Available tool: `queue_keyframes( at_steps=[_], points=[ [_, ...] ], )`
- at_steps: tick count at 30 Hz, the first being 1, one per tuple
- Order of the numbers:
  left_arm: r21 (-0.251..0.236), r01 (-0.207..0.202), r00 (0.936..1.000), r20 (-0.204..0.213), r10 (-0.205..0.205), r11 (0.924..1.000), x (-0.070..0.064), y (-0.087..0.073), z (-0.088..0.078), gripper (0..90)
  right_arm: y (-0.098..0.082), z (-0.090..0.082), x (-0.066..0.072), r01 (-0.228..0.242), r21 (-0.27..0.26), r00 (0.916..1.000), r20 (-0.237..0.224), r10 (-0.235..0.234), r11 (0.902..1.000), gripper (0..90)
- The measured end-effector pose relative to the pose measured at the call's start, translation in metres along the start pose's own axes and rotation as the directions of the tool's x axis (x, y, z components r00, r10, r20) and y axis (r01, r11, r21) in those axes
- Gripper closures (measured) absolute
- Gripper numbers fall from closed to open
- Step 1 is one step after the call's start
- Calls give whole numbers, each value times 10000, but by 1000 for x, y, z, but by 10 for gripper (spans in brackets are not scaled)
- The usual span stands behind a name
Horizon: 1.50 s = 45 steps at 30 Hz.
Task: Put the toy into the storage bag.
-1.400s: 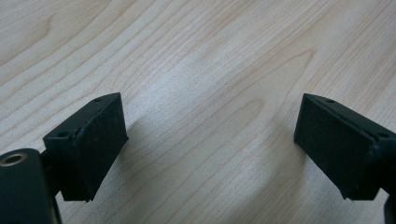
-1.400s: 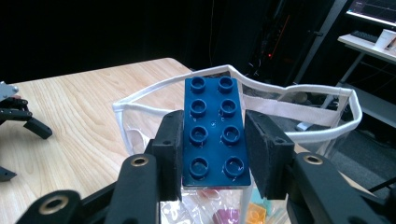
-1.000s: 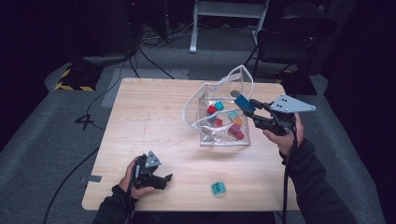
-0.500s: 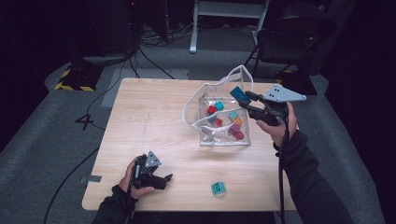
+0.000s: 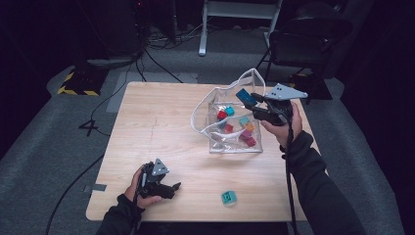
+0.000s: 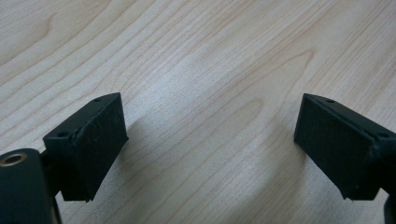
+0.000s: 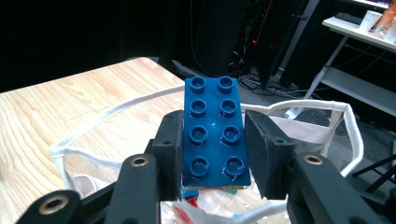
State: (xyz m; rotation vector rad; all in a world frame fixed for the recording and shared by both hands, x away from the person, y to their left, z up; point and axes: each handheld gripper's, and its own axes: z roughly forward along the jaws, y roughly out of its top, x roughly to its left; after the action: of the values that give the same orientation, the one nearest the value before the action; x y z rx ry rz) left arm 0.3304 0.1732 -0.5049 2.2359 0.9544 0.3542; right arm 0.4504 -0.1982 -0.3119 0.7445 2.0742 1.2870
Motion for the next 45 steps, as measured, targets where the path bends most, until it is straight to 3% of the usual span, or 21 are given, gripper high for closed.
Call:
queue_keyframes(
  at_steps=[15,22,34,45],
  points=[
    [-6,3,10000,-9,-3,10000,0,0,0,96,-4,21,-3,-261,443,9991,340,246,9987,593],
    [4,-31,10000,-14,31,10000,0,0,0,96,-7,23,0,-242,576,9991,370,221,9980,513],
    [-4,-32,10000,-6,32,10000,0,0,0,96,-6,-1,8,26,242,10000,23,-26,9997,420],
    [-1,0,10000,3,0,10000,0,0,0,95,-13,-32,24,479,-185,9981,-377,-486,9987,356]
  ],
)
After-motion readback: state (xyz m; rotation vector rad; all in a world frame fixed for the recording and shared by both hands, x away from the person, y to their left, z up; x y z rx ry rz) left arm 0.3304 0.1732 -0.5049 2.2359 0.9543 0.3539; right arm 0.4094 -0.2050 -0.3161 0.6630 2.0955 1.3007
